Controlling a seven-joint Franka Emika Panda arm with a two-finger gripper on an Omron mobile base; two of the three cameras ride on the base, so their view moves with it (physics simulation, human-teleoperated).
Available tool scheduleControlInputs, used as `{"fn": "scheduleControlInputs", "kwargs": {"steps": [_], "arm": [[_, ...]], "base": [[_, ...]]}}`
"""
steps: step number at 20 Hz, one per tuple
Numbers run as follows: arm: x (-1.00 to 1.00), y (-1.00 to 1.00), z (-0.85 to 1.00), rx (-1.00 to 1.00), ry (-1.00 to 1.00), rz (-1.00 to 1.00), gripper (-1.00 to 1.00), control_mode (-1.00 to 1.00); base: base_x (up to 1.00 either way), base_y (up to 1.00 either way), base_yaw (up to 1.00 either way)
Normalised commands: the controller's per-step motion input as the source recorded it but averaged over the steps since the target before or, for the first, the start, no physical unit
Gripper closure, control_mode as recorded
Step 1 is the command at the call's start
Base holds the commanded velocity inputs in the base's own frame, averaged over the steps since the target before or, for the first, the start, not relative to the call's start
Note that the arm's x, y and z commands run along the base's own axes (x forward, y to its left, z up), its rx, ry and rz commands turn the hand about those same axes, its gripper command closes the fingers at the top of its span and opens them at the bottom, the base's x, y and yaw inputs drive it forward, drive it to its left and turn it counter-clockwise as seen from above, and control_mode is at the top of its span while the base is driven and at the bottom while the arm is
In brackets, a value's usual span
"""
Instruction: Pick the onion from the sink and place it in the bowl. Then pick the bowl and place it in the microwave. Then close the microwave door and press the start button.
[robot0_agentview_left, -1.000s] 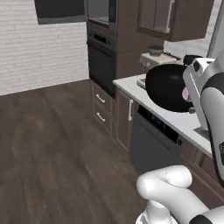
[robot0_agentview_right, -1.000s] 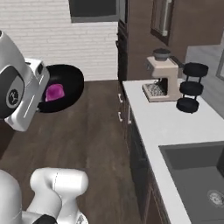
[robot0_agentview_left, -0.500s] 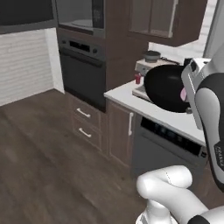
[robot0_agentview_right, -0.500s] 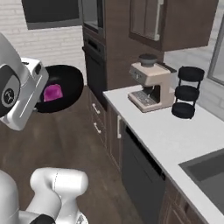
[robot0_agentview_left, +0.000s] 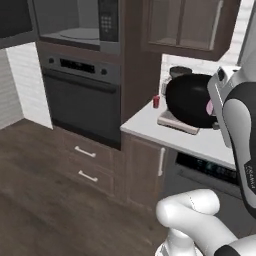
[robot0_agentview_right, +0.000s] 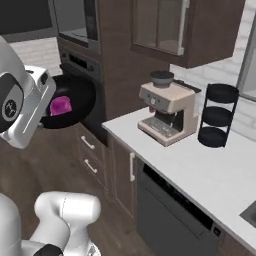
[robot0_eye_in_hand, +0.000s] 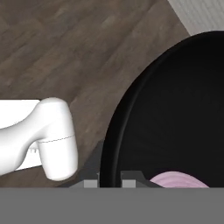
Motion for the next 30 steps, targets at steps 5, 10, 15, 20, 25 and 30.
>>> {"fn": "scheduleControlInputs", "kwargs": {"steps": [5,10,15,20,25,30], "arm": [[0.0,0.0,0.0,0.0,0.0,0.0,1.0,1.0],[0.0,0.0,0.0,0.0,0.0,0.0,1.0,1.0],[0.0,0.0,0.0,0.0,0.0,0.0,1.0,1.0],[0.0,0.0,0.0,0.0,0.0,0.0,1.0,1.0],[0.0,0.0,0.0,0.0,0.0,0.0,1.0,1.0],[0.0,0.0,0.0,0.0,0.0,0.0,1.0,1.0]], "base": [[0.78,1.0,-0.39],[0.66,1.0,-0.32],[0.74,1.0,-0.31],[0.67,1.0,-0.2],[0.67,0.9,-0.02],[0.42,-0.17,0.12]]}}
